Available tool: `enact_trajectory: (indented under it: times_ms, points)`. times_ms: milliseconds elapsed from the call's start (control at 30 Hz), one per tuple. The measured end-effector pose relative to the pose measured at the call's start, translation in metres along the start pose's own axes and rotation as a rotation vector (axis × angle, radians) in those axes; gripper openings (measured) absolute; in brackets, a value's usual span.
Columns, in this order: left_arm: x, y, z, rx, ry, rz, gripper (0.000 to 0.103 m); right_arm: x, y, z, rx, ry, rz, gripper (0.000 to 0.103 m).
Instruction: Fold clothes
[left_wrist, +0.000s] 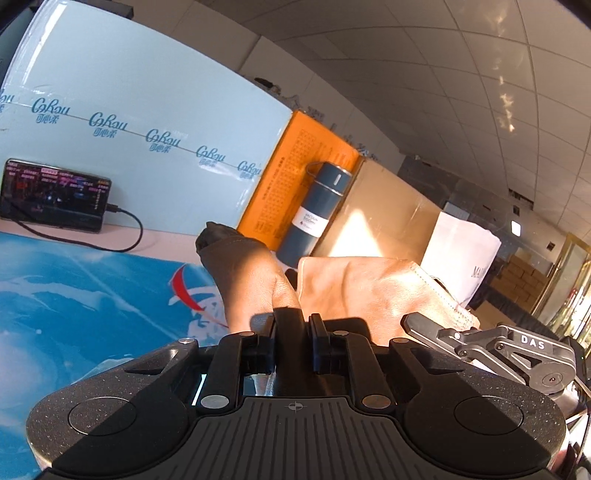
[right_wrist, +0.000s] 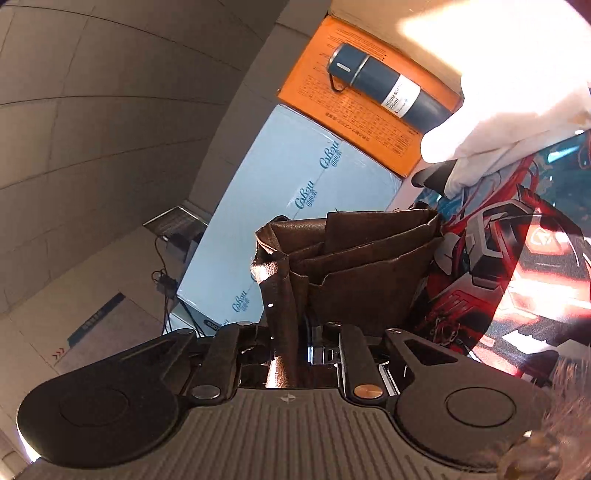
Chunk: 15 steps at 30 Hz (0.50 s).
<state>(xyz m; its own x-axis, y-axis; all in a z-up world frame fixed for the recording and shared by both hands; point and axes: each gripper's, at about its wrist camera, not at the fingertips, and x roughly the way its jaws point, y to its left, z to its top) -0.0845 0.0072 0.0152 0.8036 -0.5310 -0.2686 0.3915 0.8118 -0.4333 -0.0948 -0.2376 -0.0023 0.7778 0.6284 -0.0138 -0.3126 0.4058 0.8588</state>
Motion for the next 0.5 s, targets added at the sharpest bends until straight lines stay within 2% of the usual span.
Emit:
enact_trajectory:
  times_ms: [300,500]
  points:
    - [0.031,-0.05,0.017,0.082,-0.066,-0.117,0.015,-0.041,-0.004,0.042,-0.04,-0.13,0.077,0.014]
    - [0.061,-0.083,0.036,0.148,-0.143,-0.176,0.015,-0.053,0.003,0.082,-0.125,-0.226,0.137,0.013]
